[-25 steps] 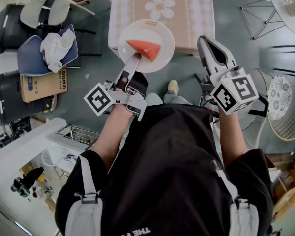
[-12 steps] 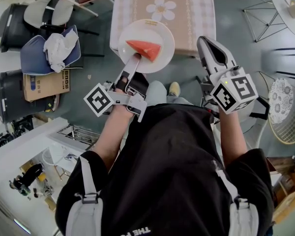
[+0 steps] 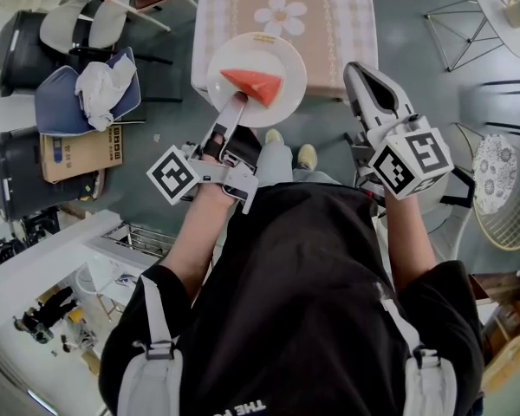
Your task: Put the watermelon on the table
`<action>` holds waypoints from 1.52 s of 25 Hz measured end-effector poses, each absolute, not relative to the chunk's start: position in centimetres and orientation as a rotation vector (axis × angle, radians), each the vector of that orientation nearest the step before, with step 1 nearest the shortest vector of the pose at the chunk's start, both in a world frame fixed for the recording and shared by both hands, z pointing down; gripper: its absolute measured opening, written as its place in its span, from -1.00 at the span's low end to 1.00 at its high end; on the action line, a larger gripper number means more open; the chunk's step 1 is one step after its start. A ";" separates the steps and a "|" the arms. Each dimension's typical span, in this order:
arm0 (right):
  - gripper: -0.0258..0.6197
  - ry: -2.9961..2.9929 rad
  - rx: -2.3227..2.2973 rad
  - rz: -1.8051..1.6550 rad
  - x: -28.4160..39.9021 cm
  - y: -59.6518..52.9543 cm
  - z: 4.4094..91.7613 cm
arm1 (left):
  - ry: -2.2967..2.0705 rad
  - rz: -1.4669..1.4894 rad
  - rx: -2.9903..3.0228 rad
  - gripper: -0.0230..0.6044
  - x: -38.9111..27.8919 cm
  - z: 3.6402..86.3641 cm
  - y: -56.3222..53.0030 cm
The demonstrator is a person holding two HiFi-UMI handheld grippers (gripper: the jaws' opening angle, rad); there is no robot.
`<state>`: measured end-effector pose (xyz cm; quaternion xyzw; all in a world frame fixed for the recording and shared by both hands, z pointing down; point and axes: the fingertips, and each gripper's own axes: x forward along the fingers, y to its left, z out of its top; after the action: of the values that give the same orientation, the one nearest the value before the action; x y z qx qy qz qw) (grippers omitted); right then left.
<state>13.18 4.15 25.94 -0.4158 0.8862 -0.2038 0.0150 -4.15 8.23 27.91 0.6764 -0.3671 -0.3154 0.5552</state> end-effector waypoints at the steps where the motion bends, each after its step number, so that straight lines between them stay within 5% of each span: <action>1: -0.88 2.758 -1.296 -0.639 13.2 4.2 26.0 | -0.868 -0.744 1.597 -0.84 -4.2 28.0 8.2; 38: -0.87 2.763 -1.319 -0.688 8.3 -3.1 27.0 | -0.840 -0.724 1.554 -0.84 -8.9 29.3 0.7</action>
<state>8.31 -3.14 27.00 -0.4204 0.8804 -0.2194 0.0016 -8.90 0.68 29.32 0.6644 -0.3591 -0.3093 0.5779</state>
